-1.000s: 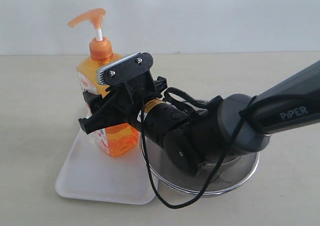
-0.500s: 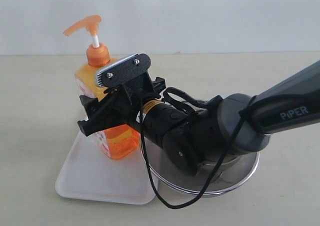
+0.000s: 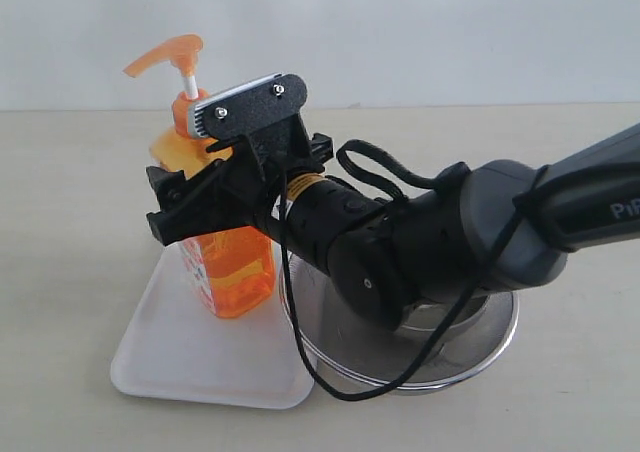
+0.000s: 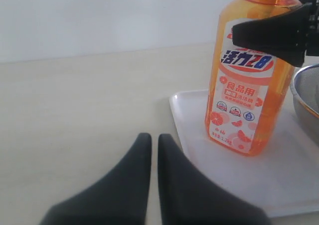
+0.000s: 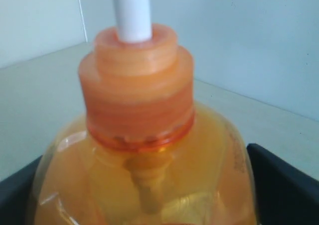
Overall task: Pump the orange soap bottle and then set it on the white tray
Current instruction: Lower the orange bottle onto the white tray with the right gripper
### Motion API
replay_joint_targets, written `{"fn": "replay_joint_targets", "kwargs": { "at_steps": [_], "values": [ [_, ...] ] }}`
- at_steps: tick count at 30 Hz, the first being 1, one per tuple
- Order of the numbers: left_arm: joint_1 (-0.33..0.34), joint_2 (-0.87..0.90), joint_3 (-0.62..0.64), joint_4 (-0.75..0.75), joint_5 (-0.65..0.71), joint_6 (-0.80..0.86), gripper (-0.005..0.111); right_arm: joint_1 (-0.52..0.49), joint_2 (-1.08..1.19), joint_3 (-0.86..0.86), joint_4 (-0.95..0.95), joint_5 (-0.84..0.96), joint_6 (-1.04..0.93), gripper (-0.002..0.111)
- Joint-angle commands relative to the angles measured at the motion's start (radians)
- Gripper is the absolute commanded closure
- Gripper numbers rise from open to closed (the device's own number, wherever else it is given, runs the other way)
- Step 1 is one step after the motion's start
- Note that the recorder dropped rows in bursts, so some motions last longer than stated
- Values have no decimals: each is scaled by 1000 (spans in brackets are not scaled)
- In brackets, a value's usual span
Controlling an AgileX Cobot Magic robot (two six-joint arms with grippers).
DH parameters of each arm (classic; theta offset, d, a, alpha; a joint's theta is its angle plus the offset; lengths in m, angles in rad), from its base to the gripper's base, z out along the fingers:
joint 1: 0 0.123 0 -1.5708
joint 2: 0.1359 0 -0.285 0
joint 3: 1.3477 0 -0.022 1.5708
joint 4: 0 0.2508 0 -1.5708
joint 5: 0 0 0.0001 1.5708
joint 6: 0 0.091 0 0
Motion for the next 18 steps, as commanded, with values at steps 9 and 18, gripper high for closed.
{"fn": "replay_joint_targets", "kwargs": {
  "at_steps": [9,18],
  "values": [
    [2,-3,3,-7,0,7,102,0,-20,-4,89,84,-11,3],
    [2,-3,3,-7,0,7,102,0,-22,-4,87,111,-11,3]
  ]
}}
